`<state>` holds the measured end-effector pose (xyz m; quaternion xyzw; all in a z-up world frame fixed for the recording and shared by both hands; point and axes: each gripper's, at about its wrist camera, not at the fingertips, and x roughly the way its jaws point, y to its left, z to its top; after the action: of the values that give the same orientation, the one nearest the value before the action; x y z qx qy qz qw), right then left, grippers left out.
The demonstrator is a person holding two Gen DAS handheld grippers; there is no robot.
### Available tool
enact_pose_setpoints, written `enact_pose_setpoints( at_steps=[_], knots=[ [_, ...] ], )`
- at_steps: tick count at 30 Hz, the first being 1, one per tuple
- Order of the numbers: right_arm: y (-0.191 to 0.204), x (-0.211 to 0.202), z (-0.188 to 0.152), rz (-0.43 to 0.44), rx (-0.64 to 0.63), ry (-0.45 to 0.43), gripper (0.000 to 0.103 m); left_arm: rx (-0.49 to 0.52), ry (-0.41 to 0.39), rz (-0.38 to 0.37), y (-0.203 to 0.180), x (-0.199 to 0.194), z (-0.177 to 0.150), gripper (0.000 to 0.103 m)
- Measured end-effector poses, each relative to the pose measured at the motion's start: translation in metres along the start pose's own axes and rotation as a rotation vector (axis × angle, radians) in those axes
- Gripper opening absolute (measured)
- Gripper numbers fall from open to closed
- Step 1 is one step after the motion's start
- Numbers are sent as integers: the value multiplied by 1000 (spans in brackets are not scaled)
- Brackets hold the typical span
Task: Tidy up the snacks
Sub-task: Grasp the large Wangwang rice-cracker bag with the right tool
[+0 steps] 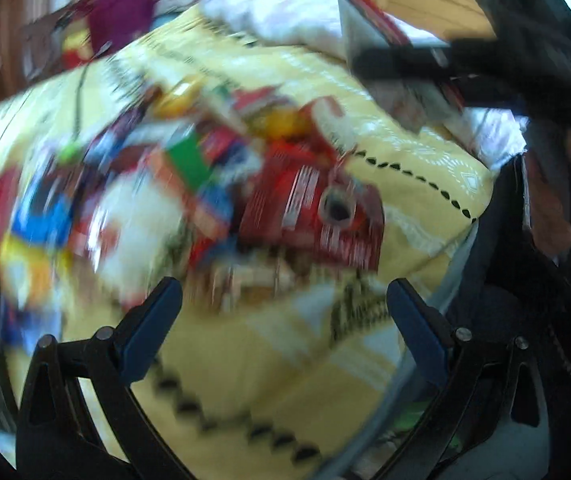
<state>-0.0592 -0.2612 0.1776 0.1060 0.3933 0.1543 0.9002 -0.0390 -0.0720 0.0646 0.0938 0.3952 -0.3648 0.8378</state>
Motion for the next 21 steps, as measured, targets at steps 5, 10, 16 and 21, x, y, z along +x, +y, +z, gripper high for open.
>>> enact_pose_setpoints(
  at_steps=[5,10,16,21],
  knots=[
    [-22,-3,-12,33,60,-13,81,61,191,-22,4,50,12,97],
    [-23,-6,-23,58,74,-12,81,-6,272,-46,7,41,-28,95],
    [-27,-3,-29,77,96,-26,81,-221,103,-94,27,-12,-27,94],
    [-22,1,-31,86,86,-18,81,-307,46,-58,38,-4,-14,94]
  ],
)
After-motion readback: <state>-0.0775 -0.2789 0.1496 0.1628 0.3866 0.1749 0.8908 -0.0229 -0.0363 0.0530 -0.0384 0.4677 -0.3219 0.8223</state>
